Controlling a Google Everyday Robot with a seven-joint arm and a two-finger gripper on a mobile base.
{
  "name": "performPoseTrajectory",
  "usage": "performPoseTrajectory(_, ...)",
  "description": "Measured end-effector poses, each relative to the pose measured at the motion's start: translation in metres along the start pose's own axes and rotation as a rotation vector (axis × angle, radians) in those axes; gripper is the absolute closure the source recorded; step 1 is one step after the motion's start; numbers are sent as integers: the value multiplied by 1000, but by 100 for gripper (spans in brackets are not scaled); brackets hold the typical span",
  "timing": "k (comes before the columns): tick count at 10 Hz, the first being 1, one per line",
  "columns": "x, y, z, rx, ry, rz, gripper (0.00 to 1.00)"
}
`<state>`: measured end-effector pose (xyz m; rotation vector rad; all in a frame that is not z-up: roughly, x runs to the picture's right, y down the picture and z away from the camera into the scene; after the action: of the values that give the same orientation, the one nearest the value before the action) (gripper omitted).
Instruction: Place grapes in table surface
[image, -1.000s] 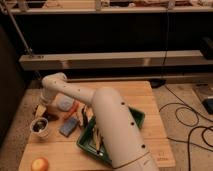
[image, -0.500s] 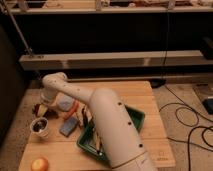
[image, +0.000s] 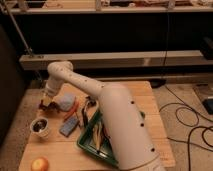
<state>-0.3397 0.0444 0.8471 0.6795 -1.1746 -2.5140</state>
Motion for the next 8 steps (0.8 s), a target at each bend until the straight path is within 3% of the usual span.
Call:
performPoseTrajectory(2,-7,-9,-62,-16,18,-12,100)
performPoseTrajectory(4,-35,-17,-112,-40,30,-14,100)
performPoseTrajectory(8,-108,-25,-175,-97,55,49,100)
